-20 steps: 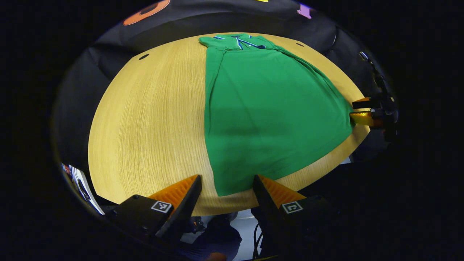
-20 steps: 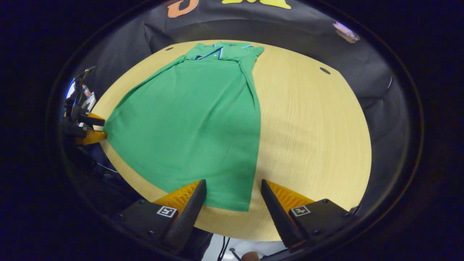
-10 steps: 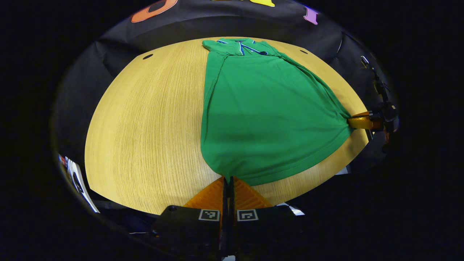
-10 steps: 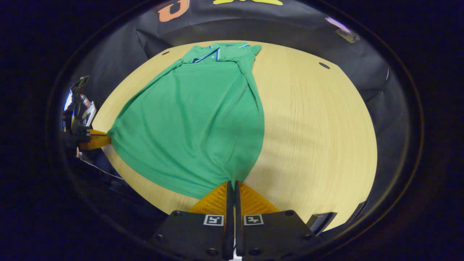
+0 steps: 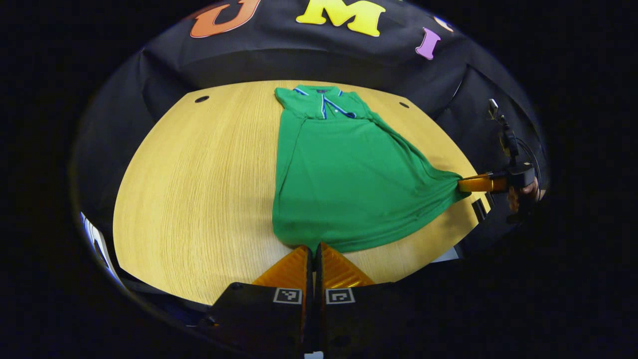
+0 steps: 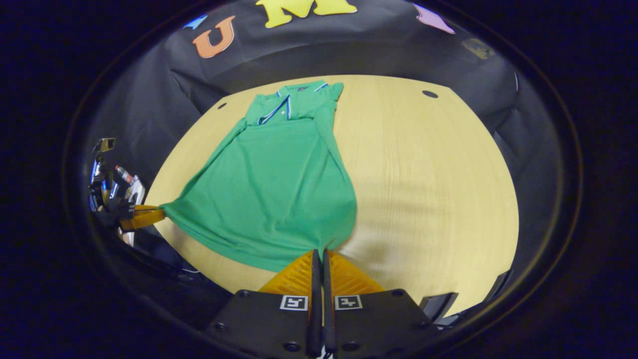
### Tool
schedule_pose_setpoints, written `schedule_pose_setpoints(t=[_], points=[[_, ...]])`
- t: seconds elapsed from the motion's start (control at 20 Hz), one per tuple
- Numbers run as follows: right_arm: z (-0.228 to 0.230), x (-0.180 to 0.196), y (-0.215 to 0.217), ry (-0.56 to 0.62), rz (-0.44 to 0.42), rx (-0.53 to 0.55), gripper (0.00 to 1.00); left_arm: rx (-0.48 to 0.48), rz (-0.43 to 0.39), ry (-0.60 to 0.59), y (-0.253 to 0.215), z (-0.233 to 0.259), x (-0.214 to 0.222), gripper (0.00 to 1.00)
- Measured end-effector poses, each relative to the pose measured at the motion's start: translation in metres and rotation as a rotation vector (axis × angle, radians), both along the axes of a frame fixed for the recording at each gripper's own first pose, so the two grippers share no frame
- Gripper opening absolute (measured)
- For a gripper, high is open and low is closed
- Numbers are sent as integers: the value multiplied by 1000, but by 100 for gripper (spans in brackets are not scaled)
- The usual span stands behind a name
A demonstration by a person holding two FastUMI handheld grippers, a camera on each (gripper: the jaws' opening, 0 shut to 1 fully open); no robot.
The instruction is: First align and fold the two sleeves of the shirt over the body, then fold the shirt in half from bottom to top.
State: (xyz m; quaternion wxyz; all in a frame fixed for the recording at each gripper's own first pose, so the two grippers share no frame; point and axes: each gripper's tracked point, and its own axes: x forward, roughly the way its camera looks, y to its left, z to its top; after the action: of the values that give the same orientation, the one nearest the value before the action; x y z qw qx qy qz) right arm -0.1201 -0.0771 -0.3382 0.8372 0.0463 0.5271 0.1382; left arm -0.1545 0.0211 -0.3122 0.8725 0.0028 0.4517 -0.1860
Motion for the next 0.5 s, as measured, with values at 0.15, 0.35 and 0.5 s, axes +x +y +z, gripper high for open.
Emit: schedule_pose_setpoints(t=[0.15,0.35,0.5], points=[[16,21,1,-33,-17,18,5,-20,-18,-57,-5,22,23,3],[42,57,5,-91,-28,44,5,-56,-12,-127,-9,49,67,3],[72,98,4,-156,-37,64,5,-71,-9,-180,-12,70,105,3]])
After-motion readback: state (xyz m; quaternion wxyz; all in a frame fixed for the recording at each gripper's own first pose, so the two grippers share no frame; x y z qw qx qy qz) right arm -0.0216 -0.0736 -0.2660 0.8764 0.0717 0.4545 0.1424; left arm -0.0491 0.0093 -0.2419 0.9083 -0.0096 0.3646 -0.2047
